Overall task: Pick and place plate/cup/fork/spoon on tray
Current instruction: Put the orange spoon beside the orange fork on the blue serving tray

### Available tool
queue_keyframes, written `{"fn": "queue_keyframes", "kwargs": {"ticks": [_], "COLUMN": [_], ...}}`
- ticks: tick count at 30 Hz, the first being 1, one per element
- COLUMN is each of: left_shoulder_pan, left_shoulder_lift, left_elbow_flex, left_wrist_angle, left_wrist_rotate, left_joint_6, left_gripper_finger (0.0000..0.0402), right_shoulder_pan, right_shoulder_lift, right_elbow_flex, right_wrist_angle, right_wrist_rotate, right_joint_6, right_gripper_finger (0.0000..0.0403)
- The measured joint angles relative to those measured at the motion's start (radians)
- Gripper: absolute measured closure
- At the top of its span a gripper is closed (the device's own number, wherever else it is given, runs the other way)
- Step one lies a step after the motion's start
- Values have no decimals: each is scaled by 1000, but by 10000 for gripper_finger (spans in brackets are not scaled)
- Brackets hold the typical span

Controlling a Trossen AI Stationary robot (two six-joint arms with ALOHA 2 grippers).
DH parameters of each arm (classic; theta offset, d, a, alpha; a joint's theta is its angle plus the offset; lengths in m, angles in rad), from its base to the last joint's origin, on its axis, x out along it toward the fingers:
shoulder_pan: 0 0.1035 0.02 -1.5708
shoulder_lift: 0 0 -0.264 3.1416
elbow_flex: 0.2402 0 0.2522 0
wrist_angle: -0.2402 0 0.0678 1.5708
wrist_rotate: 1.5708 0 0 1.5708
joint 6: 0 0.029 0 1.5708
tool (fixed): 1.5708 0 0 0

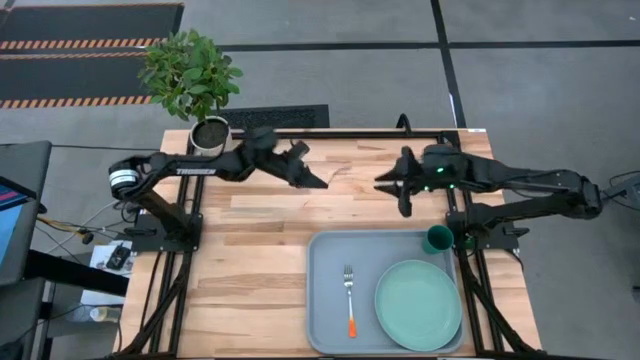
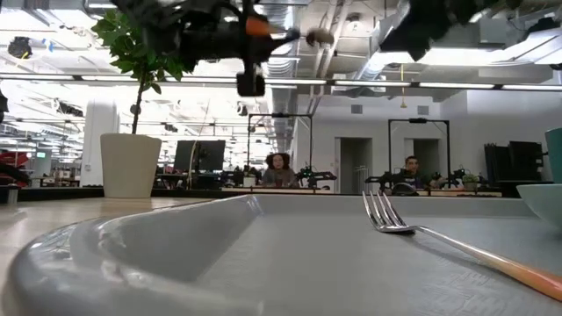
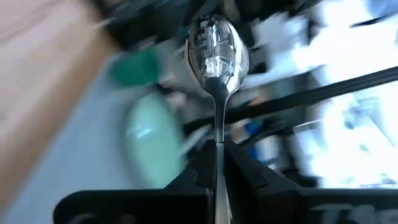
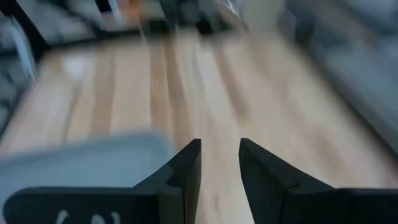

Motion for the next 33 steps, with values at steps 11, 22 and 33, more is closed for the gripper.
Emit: {"fn": "queue_keyframes", "kwargs": {"ticks": [11,22,33], "left_shoulder_pan": [-49,-95,-122], "left_shoulder_lift": [-1,-2,-2], "left_elbow_flex": [-170,-143,-143], "left_wrist_angle": [739,942,960], "left_wrist_rotate": [-241,-250,-190], "left_joint_6": [-265,-221,-228], "left_gripper_finger": [401,401,401], "right_shoulder_pan": [-32,-64,-84], "right_shoulder_lift": [89,341,542], "right_elbow_flex": [1,199,447], "right_wrist_angle": [575,747,725], "right_wrist_rotate": [-3,-166,-456], "right_joint_6": [-38,-16,34], "right_gripper_finger": [236,138,138]}}
